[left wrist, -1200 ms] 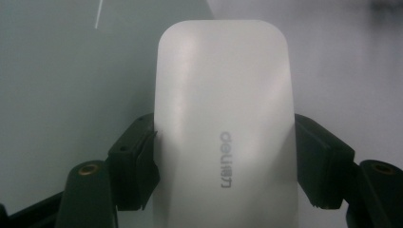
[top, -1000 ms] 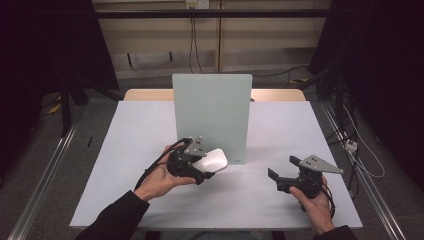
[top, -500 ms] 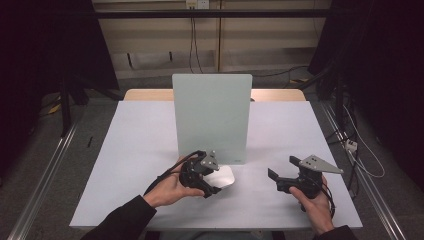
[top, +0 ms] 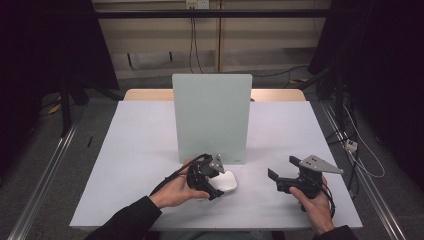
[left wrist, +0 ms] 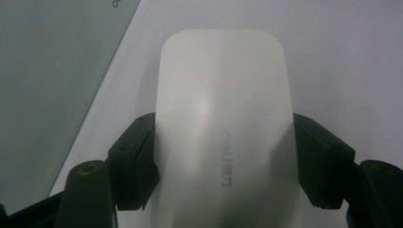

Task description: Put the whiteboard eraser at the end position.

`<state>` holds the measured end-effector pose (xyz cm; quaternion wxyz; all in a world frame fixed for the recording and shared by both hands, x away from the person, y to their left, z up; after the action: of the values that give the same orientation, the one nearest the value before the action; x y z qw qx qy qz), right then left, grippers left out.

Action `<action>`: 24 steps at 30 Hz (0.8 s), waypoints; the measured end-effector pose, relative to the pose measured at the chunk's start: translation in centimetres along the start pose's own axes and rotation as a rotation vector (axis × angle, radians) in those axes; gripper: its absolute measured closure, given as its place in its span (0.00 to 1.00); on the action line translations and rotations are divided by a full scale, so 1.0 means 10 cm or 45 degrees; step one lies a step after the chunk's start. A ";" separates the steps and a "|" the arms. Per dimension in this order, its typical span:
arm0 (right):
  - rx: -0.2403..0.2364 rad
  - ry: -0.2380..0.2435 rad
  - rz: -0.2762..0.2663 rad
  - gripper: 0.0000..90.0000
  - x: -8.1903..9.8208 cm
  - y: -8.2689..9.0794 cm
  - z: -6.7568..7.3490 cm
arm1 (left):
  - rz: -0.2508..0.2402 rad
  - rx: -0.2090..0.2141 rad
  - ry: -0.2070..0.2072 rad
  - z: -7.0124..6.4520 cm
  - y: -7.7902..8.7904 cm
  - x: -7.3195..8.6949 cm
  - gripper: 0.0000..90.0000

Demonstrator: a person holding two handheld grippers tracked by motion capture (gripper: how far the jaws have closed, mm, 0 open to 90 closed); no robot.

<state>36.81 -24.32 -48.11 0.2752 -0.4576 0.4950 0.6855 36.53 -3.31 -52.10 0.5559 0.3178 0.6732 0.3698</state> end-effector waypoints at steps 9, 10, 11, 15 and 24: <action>0.000 0.002 -0.002 0.06 0.00 0.00 0.00 | -0.021 -0.012 0.021 0.00 0.00 0.01 0.34; -0.001 0.002 -0.001 0.06 0.00 0.00 0.00 | -0.023 -0.014 0.019 0.00 0.00 0.01 0.34; 0.000 0.002 0.001 0.06 0.00 0.00 0.00 | -0.029 -0.013 0.020 0.00 0.00 0.01 0.34; 0.000 0.001 -0.003 0.06 0.00 0.01 -0.01 | -0.049 -0.019 0.023 0.01 0.00 0.01 0.32; 0.002 -0.002 -0.003 0.06 0.01 0.03 -0.01 | -0.085 -0.056 0.038 0.03 0.00 0.02 0.21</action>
<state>36.60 -24.55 -48.10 0.2767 -0.4576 0.4948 0.6850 36.81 -3.12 -52.21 0.5645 0.2774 0.6834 0.3705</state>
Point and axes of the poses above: each handheld gripper's, and its own axes: y roughly backward along the jaws, x roughly out of its underside, z roughly to its left, the point moved 10 cm from there along -y, roughly forward along the jaws, and after that the axes turned 5 degrees about x, right-handed, at the moved point
